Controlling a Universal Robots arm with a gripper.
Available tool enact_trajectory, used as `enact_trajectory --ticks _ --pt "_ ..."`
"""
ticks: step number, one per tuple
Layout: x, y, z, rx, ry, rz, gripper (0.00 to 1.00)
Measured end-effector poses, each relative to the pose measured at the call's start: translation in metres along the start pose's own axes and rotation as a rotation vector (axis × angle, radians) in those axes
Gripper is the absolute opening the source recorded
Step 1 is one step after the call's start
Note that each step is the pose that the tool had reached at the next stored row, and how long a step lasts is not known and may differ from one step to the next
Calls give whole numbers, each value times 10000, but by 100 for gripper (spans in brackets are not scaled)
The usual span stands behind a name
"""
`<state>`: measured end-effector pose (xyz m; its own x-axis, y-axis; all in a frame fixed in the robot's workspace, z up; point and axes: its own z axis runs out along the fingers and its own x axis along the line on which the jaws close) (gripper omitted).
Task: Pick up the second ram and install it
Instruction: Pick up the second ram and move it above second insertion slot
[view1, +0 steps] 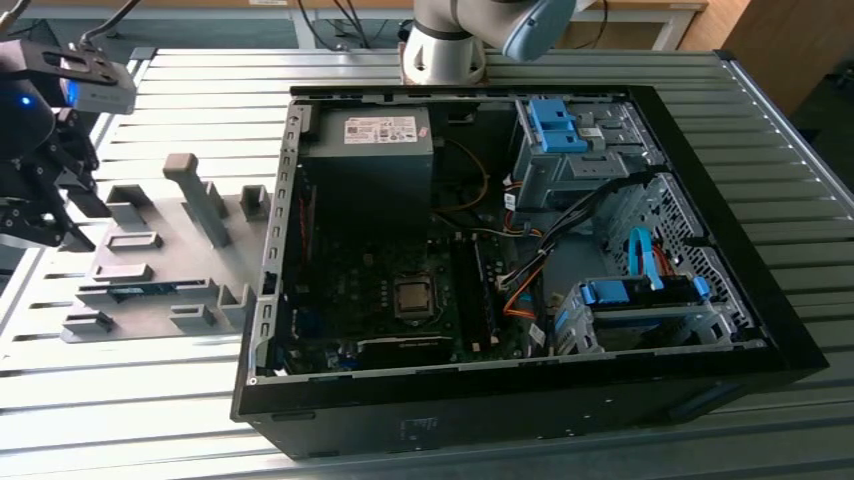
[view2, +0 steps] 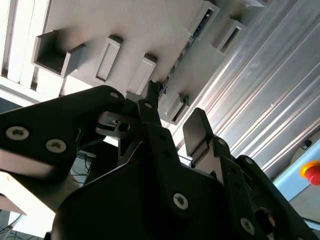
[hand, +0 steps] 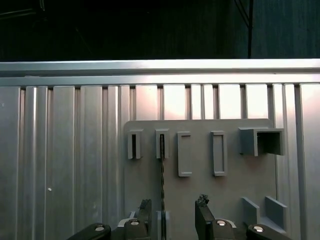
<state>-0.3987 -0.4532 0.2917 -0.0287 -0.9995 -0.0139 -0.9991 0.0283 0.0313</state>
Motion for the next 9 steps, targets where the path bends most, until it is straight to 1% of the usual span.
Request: enact_trajectory --ticks 6,9 --pt "2 -2 97 1 -1 1 47" --pt "3 -2 121 0 0 1 47"
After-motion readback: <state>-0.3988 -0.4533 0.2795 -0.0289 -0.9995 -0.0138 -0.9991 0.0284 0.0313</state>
